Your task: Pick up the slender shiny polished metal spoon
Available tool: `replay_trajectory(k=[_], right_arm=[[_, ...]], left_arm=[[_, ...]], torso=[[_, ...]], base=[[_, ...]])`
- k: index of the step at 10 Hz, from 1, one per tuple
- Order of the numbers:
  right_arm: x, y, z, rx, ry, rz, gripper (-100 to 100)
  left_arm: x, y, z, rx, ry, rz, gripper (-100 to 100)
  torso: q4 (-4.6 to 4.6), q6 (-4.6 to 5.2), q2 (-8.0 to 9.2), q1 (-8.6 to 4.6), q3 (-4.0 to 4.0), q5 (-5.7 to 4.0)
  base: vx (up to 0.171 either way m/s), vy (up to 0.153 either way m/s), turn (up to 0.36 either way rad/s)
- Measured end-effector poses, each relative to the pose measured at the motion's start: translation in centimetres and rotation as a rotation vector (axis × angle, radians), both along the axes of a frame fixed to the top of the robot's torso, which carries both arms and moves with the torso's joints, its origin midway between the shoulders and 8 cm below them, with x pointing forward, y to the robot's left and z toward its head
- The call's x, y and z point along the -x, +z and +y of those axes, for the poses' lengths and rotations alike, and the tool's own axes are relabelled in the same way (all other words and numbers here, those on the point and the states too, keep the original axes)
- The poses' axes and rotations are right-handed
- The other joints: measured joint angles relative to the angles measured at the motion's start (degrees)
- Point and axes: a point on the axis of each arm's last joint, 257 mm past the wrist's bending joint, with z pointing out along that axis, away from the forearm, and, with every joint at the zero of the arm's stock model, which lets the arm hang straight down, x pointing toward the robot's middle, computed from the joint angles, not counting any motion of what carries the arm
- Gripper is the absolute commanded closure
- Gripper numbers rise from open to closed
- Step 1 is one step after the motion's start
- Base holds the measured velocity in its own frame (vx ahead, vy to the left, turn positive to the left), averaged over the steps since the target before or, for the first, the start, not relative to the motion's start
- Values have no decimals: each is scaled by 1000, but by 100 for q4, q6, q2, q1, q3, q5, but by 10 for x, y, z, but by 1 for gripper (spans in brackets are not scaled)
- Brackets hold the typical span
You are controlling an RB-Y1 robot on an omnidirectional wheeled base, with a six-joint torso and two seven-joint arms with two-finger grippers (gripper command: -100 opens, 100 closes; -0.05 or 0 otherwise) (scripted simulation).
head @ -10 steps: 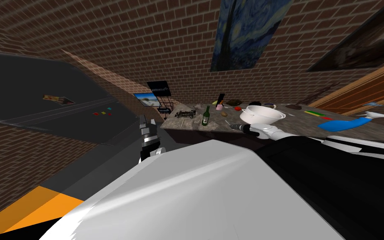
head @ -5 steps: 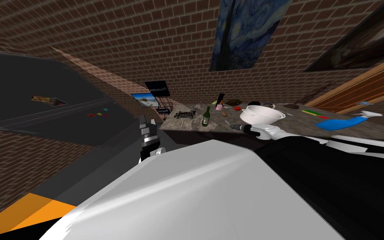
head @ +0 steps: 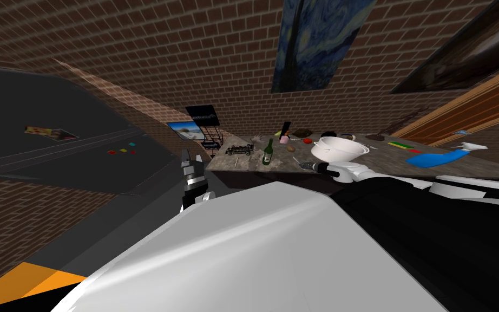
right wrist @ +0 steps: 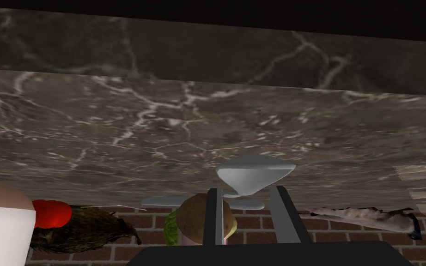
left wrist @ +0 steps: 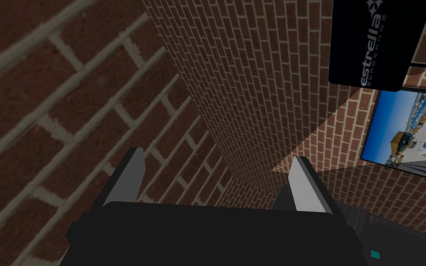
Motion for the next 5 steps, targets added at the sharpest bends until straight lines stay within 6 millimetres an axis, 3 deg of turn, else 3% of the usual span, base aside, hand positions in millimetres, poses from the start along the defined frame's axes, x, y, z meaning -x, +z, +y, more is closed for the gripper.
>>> replay_trajectory(k=[4,5], right_arm=[[7,0,2,5,8,7,100],[7,1,2,6,9,6,0]], left_arm=[[0,0,0,0,0,0,0],[0,0,0,0,0,0,0]], torso=[[0,1,1,-1,0,1],[0,3,5,-3,3,-1]], base=[[26,11,-20],[0,0,0]])
